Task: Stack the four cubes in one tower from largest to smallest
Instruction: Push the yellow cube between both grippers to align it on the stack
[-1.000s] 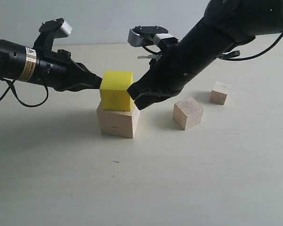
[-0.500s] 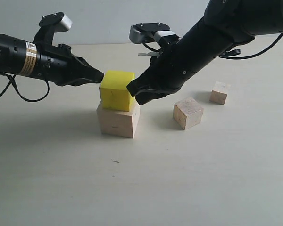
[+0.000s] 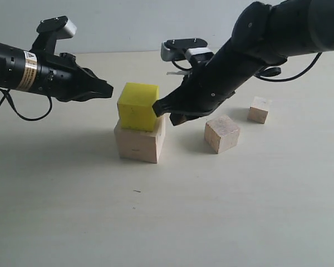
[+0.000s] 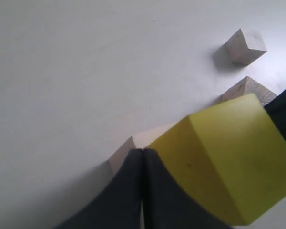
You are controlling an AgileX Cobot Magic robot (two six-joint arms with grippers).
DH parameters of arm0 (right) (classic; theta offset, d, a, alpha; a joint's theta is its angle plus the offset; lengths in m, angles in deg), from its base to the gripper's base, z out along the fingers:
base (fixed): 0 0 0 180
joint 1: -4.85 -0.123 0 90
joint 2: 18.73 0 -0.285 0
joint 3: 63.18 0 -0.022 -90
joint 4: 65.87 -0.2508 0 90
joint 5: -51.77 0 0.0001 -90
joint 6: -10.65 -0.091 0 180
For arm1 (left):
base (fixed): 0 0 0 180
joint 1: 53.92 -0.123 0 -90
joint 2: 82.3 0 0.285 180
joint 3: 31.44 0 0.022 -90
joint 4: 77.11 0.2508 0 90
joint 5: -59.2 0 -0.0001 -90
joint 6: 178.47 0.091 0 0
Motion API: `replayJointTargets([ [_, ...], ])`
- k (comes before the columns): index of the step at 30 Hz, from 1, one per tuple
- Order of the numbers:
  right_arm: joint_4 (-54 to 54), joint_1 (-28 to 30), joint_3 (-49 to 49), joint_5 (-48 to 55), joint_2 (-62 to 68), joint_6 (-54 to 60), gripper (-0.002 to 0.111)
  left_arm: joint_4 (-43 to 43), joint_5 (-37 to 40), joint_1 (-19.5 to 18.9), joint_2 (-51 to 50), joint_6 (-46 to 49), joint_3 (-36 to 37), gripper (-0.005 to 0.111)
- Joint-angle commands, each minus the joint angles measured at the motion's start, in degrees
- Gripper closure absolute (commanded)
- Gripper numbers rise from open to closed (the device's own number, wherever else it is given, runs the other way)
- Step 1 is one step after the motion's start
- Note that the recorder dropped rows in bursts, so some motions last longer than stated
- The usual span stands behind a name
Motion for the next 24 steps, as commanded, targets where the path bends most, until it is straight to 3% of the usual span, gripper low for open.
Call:
replayJointTargets([
  [1, -1.1, 0.2, 0.3, -2.4, 3.0, -0.7, 0.108, -0.2, -0.1, -2.4, 0.2, -1.4, 0.8, 0.107],
  [24, -11.0, 0.2, 0.2, -6.1, 3.9, 8.7, 0.108, -0.2, -0.8, -3.1, 0.3, -1.4, 0.8, 0.107],
])
